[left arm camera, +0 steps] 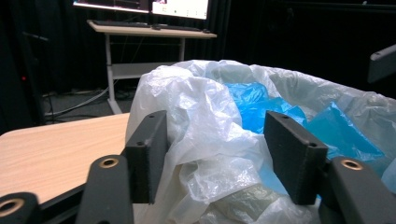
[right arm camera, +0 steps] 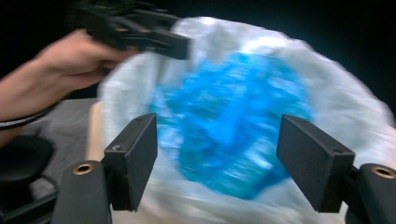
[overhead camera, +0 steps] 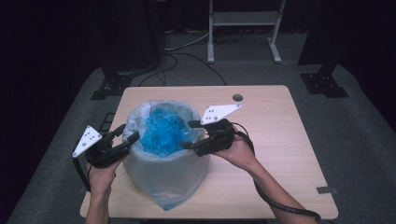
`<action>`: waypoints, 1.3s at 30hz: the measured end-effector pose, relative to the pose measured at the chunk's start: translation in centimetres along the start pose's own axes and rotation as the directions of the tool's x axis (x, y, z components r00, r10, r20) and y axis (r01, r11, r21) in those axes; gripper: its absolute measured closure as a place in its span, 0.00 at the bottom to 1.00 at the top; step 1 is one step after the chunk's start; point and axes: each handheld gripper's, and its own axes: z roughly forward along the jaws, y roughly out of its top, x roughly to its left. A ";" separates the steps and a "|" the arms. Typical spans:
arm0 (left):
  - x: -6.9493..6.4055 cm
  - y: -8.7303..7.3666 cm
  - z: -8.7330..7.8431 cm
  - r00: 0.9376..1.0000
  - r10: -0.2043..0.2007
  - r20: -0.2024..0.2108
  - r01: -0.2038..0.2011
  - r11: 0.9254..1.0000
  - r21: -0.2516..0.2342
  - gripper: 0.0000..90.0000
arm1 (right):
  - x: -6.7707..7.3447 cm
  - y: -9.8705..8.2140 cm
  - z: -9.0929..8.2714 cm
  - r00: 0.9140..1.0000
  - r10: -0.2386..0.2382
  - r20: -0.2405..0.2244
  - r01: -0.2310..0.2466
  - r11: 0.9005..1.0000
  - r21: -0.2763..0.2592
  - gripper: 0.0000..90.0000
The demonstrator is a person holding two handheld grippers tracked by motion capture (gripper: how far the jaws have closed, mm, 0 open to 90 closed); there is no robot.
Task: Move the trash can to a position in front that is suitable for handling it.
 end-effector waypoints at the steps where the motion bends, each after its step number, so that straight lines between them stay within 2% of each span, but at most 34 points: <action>1: -0.1 0.1 0.0 1.000 0.004 -0.009 -0.004 1.000 0.009 0.48 | -0.2 0.0 -0.1 1.000 0.001 0.011 -0.001 1.000 0.001 0.30; 4: -0.2 0.3 0.0 1.000 0.016 -0.024 -0.015 1.000 0.021 0.52 | -1.0 -0.1 -0.5 0.998 0.031 0.047 -0.030 1.000 -0.006 0.30; 7: 0.3 0.4 -0.1 1.000 -0.013 -0.010 0.013 1.000 0.017 0.57 | -1.8 -0.3 -0.7 0.993 0.077 0.091 -0.076 0.997 -0.015 0.30; 9: 0.8 0.5 -0.2 1.000 -0.027 0.003 0.027 0.999 0.026 0.61 | -2.3 -0.3 -0.6 0.985 0.109 0.133 -0.110 0.994 -0.001 0.30; 13: 1.2 0.8 -0.3 1.000 -0.005 0.004 0.005 1.000 0.028 0.73 | -3.3 -0.7 0.1 0.971 0.139 0.193 -0.146 0.989 0.020 0.30; 14: 1.2 0.8 -0.3 1.000 -0.005 0.004 0.005 1.000 0.028 0.76 | -3.5 -0.8 0.2 0.969 0.151 0.195 -0.157 0.987 0.017 0.30; 17: 1.3 1.3 -0.4 0.999 0.053 -0.006 -0.053 0.998 0.039 0.85 | -4.2 -1.0 0.4 0.961 0.192 0.198 -0.197 0.980 0.005 0.30; 19: 1.3 1.7 -0.5 0.997 0.070 0.007 -0.071 0.997 0.042 0.93 | -4.6 -1.2 0.7 0.957 0.217 0.194 -0.222 0.975 0.008 0.30; 20: 1.3 1.7 -0.5 0.997 0.070 0.007 -0.071 0.997 0.042 0.95 | -4.7 -1.3 0.9 0.955 0.227 0.192 -0.233 0.972 0.010 0.30; 22: 1.1 2.0 -0.6 0.995 0.097 0.014 -0.098 0.993 0.059 0.97 | -5.0 -1.6 1.2 0.950 0.243 0.195 -0.250 0.968 0.010 0.30; 25: 1.0 2.2 -0.8 0.995 0.095 0.013 -0.096 0.995 0.037 0.98 | -5.4 -2.0 1.6 0.943 0.278 0.182 -0.284 0.959 0.006 0.30; 29: 1.0 2.7 -1.2 0.996 0.091 0.007 -0.091 0.996 0.020 0.98 | -5.4 -2.1 2.2 0.938 0.291 0.187 -0.297 0.955 0.003 0.33; 31: 0.9 3.1 -1.2 0.996 0.094 0.006 -0.094 0.995 0.023 0.98 | -5.5 -2.0 2.4 0.939 0.286 0.190 -0.292 0.956 0.005 0.38; 32: 0.9 3.2 -1.3 0.995 0.104 0.005 -0.104 0.994 0.028 0.98 | -5.5 -2.0 2.5 0.938 0.291 0.191 -0.297 0.955 0.006 0.38; 34: 0.9 3.4 -1.4 0.995 0.095 0.006 -0.095 0.995 0.016 0.99 | -5.7 -2.0 2.7 0.932 0.302 0.201 -0.311 0.950 0.011 0.44; 37: 1.0 3.7 -1.6 0.996 0.092 0.003 -0.092 0.996 0.007 0.99 | -5.9 -1.8 2.9 0.931 0.305 0.202 -0.313 0.950 0.010 0.51; 39: 1.1 3.8 -1.7 0.996 0.094 0.001 -0.094 0.996 0.004 0.99 | -5.9 -1.6 3.1 0.928 0.314 0.199 -0.322 0.947 0.010 0.59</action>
